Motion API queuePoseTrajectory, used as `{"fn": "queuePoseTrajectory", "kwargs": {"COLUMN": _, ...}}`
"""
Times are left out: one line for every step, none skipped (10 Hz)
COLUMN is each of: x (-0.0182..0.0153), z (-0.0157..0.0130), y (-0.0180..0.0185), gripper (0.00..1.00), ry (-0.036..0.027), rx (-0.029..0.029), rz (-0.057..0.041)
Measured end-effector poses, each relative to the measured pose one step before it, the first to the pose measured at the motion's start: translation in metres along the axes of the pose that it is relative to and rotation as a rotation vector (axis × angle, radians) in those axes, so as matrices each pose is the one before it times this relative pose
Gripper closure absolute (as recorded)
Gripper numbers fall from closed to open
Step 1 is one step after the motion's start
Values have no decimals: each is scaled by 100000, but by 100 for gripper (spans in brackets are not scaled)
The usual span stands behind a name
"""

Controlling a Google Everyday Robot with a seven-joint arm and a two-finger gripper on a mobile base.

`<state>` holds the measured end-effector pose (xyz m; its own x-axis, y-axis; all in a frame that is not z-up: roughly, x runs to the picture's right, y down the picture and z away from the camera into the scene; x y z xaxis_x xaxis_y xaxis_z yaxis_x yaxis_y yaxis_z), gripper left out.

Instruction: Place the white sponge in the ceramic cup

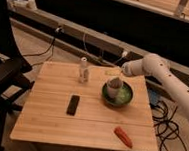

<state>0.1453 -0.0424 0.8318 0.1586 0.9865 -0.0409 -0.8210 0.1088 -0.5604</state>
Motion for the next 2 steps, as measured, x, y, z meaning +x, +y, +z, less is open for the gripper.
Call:
{"fn": "queuePoseTrajectory", "kwargs": {"x": 196, "z": 933, "y": 250, "gripper": 44, "ry": 265, "rx": -538, "rz": -210}}
{"fn": "queuePoseTrajectory", "kwargs": {"x": 7, "z": 410, "y": 161, "gripper": 53, "ry": -305, "rx": -349, "rz": -23}}
